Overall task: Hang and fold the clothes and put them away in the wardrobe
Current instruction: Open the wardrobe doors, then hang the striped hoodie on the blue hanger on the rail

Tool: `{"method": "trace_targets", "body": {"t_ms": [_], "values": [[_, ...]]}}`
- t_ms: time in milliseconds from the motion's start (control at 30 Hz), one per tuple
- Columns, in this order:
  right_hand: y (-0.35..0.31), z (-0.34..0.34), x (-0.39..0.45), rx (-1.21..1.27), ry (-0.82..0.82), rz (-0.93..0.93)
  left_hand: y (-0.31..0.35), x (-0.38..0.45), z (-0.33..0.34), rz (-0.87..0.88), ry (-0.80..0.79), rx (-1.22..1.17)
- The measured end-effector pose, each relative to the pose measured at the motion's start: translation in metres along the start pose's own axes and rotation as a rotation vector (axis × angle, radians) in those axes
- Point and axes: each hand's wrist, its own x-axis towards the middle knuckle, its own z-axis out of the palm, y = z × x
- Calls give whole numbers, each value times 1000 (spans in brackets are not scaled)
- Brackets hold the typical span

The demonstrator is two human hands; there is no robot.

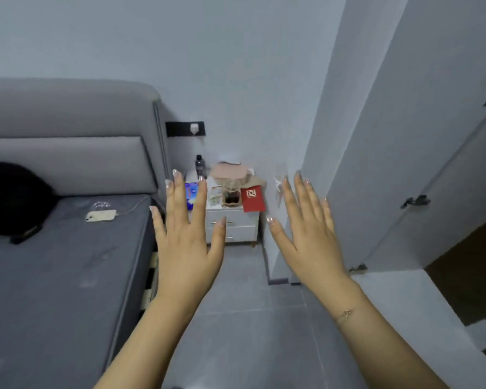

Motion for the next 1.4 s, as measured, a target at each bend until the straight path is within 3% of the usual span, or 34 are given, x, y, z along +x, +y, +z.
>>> {"method": "trace_targets", "body": {"t_ms": [200, 500, 700, 967, 1167, 1400], "values": [[-130, 55, 4, 73, -145, -242, -109, -54, -74, -262, 87, 51], [-382, 163, -28, 294, -381, -566, -293, -174, -187, -708, 212, 190], [-496, 232, -69, 372, -532, -800, -375, -253, -238, -992, 291, 242], [-587, 345, -96, 347, -803, -1089, -466, -341, -232, -1349, 339, 232], [-653, 459, -79, 321, -924, -1240, -563, -361, -196, -1615, 371, 162], [-693, 611, -91, 319, -1122, -1207, -710, -387, -128, -1851, 595, -159]]}}
